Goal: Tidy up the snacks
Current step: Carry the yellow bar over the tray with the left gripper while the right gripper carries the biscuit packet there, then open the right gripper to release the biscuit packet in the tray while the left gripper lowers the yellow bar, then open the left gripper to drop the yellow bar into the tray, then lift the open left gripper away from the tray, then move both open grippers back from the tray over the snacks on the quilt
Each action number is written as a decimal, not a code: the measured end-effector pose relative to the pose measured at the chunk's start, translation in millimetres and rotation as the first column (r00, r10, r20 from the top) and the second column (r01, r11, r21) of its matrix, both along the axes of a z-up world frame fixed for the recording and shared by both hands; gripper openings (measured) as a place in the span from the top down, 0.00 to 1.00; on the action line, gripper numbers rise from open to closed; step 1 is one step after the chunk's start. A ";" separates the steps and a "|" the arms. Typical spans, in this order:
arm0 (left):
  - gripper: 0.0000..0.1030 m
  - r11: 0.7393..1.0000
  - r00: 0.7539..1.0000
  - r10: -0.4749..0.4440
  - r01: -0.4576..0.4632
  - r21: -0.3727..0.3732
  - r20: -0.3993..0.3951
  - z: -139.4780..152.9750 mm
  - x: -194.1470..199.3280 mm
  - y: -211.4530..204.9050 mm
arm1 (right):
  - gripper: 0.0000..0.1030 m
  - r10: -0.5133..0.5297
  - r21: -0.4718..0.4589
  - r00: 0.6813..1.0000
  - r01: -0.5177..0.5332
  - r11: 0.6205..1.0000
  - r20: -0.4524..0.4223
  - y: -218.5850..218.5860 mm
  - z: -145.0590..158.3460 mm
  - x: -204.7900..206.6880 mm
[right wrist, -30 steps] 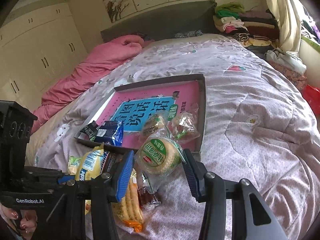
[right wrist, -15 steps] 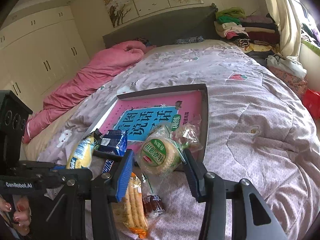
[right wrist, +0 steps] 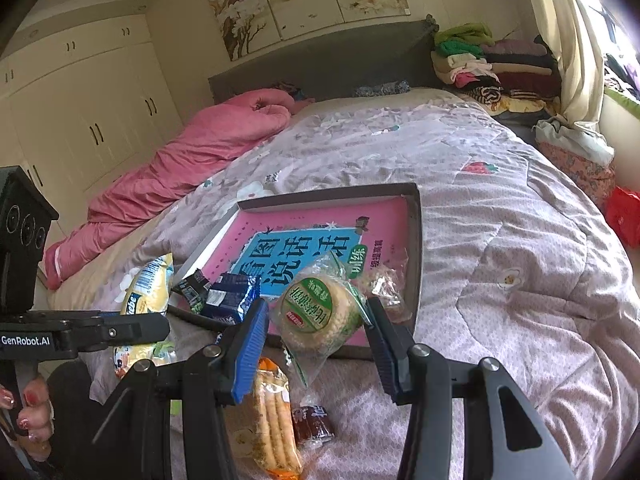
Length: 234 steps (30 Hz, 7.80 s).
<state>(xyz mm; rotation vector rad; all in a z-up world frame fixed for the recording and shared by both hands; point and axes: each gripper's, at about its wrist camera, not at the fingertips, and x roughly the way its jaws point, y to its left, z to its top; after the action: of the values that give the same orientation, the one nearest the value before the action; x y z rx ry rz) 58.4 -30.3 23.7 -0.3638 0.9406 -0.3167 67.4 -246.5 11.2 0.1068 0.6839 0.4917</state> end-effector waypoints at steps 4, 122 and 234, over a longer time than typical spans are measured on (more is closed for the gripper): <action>0.84 1.000 1.000 0.013 -0.013 -0.003 0.007 2.7 1.5 5.4 | 0.52 0.005 -0.002 1.000 -0.005 1.000 0.009 2.8 2.8 1.6; 0.84 0.986 0.993 0.118 -0.117 0.119 0.001 -71.9 102.7 42.1 | 0.52 0.116 -0.078 0.990 -0.122 0.989 -0.076 81.2 -38.7 65.6; 0.31 0.974 0.994 0.100 -0.104 0.202 0.032 -12.5 16.3 37.3 | 0.45 0.135 -0.018 0.989 -0.134 0.991 0.053 29.3 1.6 -9.1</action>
<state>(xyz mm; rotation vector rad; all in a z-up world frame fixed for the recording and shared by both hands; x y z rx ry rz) 74.7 7.0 11.2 -0.2196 0.9206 -0.1283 58.3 -217.2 12.8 0.0333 0.6437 0.6173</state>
